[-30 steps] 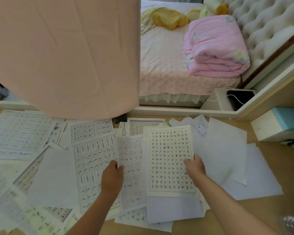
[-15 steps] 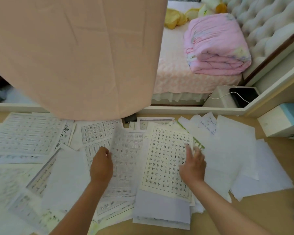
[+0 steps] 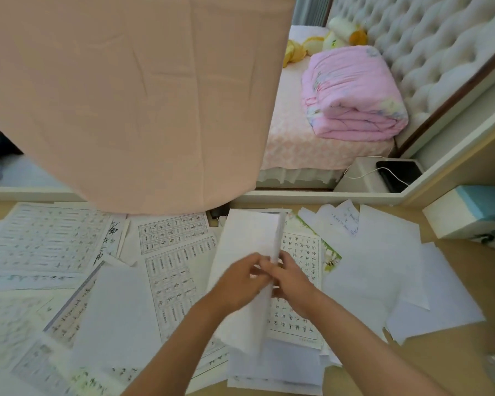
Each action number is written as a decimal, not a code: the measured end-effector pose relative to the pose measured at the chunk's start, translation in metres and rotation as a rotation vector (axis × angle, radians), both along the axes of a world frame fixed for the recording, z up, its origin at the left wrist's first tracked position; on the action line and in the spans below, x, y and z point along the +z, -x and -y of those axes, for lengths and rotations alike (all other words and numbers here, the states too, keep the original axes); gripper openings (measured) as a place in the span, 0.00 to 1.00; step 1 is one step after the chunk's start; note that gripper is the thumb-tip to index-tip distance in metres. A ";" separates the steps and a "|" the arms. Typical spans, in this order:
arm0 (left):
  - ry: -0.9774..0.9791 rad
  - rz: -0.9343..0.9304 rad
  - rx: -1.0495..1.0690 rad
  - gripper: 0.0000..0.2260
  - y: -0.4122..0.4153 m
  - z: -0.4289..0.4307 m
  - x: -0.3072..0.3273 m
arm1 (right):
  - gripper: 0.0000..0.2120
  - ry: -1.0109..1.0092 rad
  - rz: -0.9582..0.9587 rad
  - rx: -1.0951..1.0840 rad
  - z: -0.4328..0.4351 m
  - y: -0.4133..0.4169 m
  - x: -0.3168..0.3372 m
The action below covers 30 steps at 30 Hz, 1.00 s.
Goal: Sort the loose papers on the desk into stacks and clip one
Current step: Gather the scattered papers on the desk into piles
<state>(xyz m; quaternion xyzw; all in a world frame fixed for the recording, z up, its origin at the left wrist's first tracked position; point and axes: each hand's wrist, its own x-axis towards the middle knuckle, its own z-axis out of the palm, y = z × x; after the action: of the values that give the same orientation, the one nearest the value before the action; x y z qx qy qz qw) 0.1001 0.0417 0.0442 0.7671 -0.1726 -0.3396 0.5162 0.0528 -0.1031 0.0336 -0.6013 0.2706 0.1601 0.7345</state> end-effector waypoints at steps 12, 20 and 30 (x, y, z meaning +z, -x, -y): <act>-0.519 0.111 0.306 0.32 -0.001 0.008 -0.094 | 0.15 0.835 -0.492 -0.248 0.090 0.042 -0.076; -0.367 -0.241 0.415 0.28 -0.016 0.030 -0.096 | 0.30 0.615 -0.541 -0.172 0.070 0.036 -0.083; -0.267 -0.160 0.170 0.19 -0.006 0.025 -0.083 | 0.15 0.516 -0.341 -0.193 0.082 0.054 -0.075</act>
<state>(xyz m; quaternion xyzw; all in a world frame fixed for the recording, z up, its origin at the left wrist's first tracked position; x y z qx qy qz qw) 0.1066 0.0164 -0.0391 0.8112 -0.0188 -0.3745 0.4488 -0.0016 -0.1851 -0.0414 -0.7038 0.4773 0.1142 0.5137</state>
